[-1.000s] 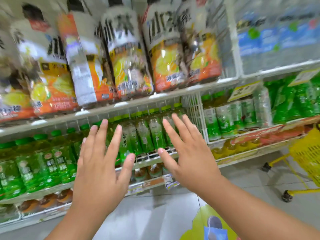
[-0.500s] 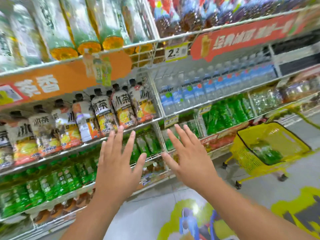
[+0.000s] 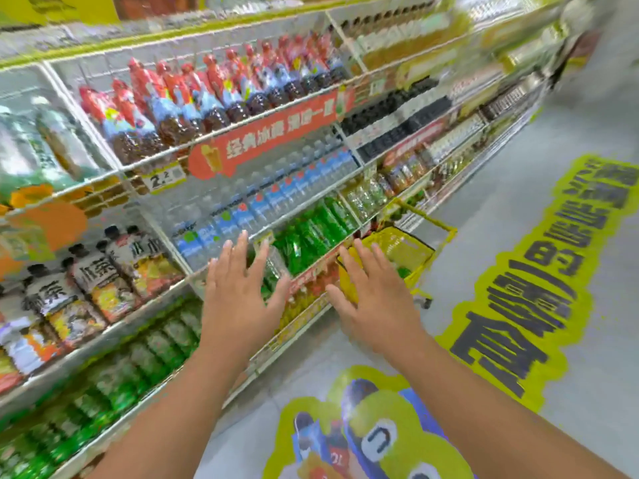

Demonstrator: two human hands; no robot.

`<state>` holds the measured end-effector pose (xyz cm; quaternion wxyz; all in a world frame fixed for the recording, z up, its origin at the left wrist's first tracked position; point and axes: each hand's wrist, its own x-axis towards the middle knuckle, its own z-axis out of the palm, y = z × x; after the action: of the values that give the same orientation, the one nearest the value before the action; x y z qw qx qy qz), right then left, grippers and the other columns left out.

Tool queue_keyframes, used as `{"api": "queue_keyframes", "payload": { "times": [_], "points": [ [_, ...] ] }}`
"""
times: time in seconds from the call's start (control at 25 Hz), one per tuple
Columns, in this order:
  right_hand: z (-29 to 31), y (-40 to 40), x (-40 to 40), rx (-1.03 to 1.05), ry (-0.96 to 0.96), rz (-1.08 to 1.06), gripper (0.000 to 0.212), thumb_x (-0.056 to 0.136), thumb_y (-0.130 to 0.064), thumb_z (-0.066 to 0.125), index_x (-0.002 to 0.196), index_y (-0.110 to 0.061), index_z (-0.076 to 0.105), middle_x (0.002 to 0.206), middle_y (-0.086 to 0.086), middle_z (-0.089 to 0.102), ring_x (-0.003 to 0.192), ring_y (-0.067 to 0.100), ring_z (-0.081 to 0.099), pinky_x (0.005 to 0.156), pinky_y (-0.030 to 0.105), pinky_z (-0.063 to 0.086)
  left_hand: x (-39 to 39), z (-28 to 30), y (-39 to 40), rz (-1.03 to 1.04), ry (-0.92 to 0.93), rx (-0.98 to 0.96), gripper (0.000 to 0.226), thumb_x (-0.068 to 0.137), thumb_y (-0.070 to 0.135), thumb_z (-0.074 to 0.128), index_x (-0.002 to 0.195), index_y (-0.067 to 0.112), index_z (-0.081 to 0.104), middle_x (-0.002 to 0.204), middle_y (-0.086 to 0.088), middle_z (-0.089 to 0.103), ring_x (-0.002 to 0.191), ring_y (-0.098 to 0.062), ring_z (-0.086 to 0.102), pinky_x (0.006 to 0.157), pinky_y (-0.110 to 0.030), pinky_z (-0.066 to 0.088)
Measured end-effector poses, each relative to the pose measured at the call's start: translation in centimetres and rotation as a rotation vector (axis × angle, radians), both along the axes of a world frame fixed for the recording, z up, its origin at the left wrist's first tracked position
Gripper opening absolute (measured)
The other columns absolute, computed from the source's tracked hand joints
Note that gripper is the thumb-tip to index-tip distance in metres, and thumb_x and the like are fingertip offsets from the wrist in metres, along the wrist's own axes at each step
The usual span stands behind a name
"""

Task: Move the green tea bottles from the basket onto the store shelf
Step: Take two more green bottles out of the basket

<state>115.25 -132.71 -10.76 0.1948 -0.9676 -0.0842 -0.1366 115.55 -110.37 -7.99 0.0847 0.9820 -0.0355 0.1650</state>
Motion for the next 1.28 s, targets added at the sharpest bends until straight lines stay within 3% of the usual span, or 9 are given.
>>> {"api": "queue_keyframes", "payload": {
  "times": [0.16, 0.36, 0.52, 0.72, 1.12, 1.28],
  "points": [
    [0.6, -5.8, 2.4, -0.007, 0.028, -0.117, 0.083, 0.093, -0.071, 0.023, 0.164, -0.028, 0.03, 0.173, 0.002, 0.021, 0.161, 0.026, 0.011, 0.128, 0.044, 0.018, 4.9, 0.6, -6.2, -0.139, -0.005, -0.008, 0.071, 0.1, 0.066, 0.028, 0.162, 0.03, 0.023, 0.172, -0.001, 0.004, 0.158, -0.022, -0.001, 0.127, -0.045, 0.001],
    [1.6, -11.4, 8.6, -0.064, 0.019, -0.257, 0.083, 0.094, -0.07, 0.023, 0.163, -0.024, 0.031, 0.172, 0.006, 0.024, 0.16, 0.031, 0.017, 0.128, 0.049, 0.021, 13.7, 0.6, -12.4, -0.267, -0.015, -0.018, 0.073, 0.099, 0.07, 0.023, 0.163, 0.034, 0.016, 0.172, 0.0, -0.001, 0.158, -0.022, -0.004, 0.127, -0.047, 0.002],
    [3.2, -14.7, 13.7, -0.101, 0.039, -0.364, 0.088, 0.09, -0.072, 0.014, 0.164, -0.026, 0.028, 0.174, 0.005, 0.019, 0.161, 0.028, 0.011, 0.129, 0.043, 0.013, 21.1, 1.4, -17.3, -0.378, -0.014, -0.058, 0.073, 0.099, 0.071, 0.023, 0.162, 0.036, 0.015, 0.172, 0.0, -0.002, 0.158, -0.023, -0.005, 0.127, -0.047, 0.002],
    [4.6, -18.9, 18.1, -0.089, 0.002, -0.464, 0.088, 0.09, -0.072, 0.015, 0.164, -0.027, 0.028, 0.173, 0.004, 0.021, 0.161, 0.026, 0.011, 0.129, 0.039, 0.01, 27.7, 1.7, -22.5, -0.487, -0.036, -0.067, 0.073, 0.099, 0.069, 0.026, 0.162, 0.033, 0.019, 0.172, -0.001, 0.003, 0.158, -0.025, 0.001, 0.127, -0.049, 0.005],
    [2.6, -32.4, 27.7, -0.162, -0.112, -0.445, 0.078, 0.098, -0.064, 0.03, 0.159, -0.016, 0.043, 0.163, 0.015, 0.042, 0.154, 0.035, 0.033, 0.124, 0.038, 0.017, 37.5, 0.1, -36.6, -0.526, -0.125, -0.06, 0.072, 0.098, 0.064, 0.033, 0.158, 0.025, 0.034, 0.169, -0.01, 0.02, 0.155, -0.034, 0.018, 0.122, -0.056, 0.021],
    [2.5, -39.1, 32.9, -0.144, -0.077, -0.362, 0.08, 0.098, -0.069, 0.026, 0.164, -0.023, 0.031, 0.172, 0.007, 0.026, 0.16, 0.029, 0.017, 0.127, 0.036, 0.01, 40.9, -0.6, -42.3, -0.447, -0.145, -0.055, 0.07, 0.099, 0.063, 0.033, 0.157, 0.024, 0.038, 0.167, -0.011, 0.026, 0.153, -0.034, 0.021, 0.121, -0.056, 0.024]
  ]
}}
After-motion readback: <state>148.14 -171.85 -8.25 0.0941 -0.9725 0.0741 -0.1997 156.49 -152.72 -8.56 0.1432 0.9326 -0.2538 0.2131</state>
